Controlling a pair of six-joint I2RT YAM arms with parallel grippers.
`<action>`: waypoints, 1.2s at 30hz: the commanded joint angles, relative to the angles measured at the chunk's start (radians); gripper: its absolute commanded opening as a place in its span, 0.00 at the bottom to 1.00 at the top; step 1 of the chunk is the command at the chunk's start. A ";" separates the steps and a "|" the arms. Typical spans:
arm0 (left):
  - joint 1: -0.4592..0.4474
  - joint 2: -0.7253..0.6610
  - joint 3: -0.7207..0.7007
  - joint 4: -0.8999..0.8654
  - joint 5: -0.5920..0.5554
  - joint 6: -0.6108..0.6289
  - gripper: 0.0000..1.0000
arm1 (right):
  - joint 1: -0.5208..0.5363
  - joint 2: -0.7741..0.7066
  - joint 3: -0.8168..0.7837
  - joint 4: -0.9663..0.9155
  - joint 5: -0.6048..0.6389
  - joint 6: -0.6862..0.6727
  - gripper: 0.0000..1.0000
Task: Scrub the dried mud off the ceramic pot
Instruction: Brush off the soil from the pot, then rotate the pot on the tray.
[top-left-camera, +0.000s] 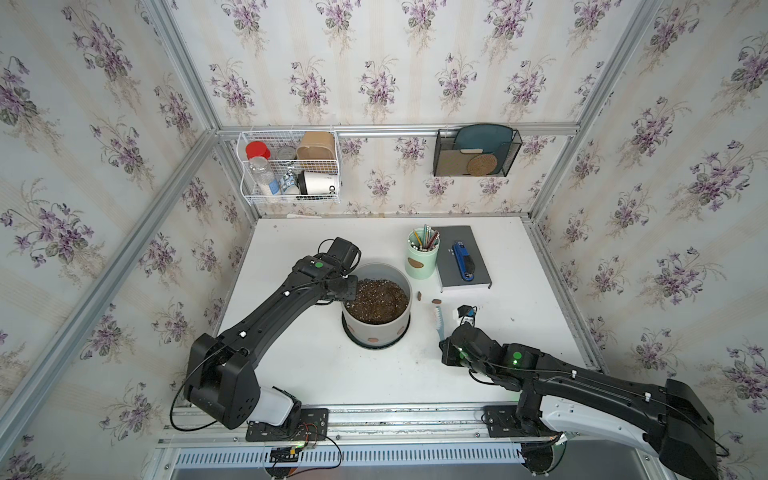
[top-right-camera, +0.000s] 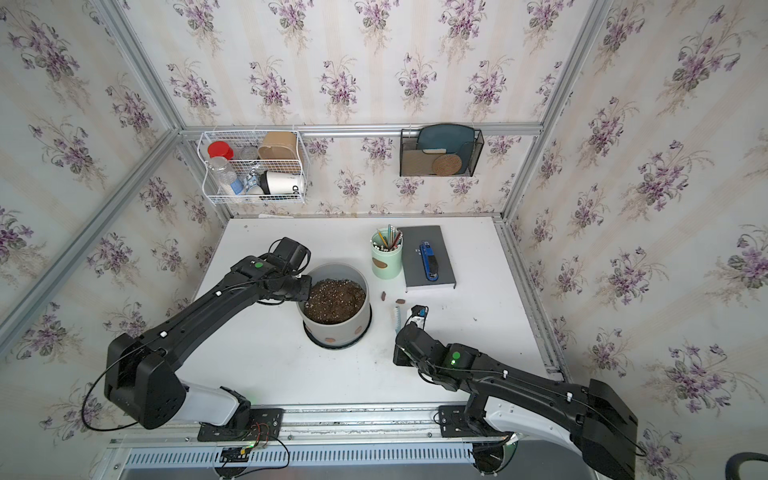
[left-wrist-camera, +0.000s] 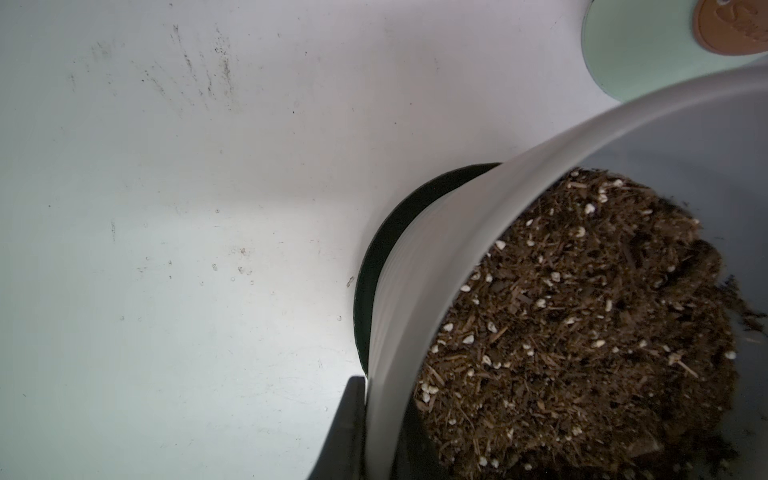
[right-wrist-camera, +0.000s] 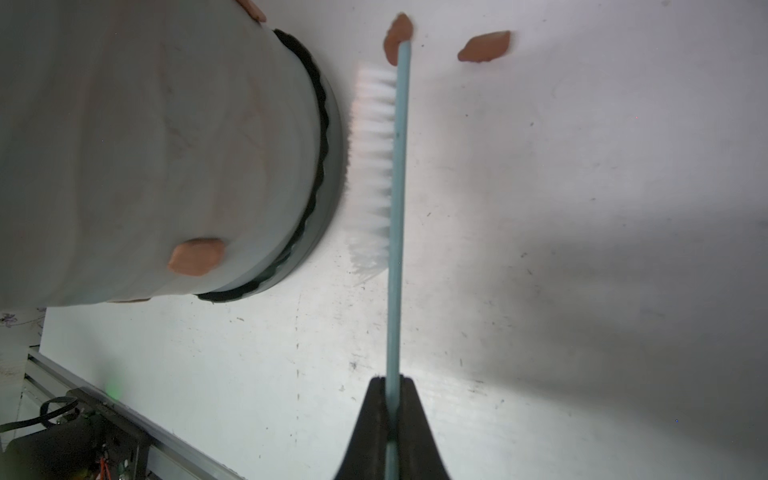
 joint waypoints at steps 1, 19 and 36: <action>0.001 -0.012 0.010 -0.039 0.017 0.002 0.00 | 0.000 -0.027 -0.015 -0.115 0.032 0.029 0.00; 0.004 0.136 0.191 0.008 0.015 0.107 0.44 | 0.001 -0.038 0.010 -0.004 -0.043 -0.023 0.00; 0.060 -0.002 0.087 -0.125 0.027 0.031 0.00 | 0.006 0.017 0.007 0.072 -0.052 0.034 0.00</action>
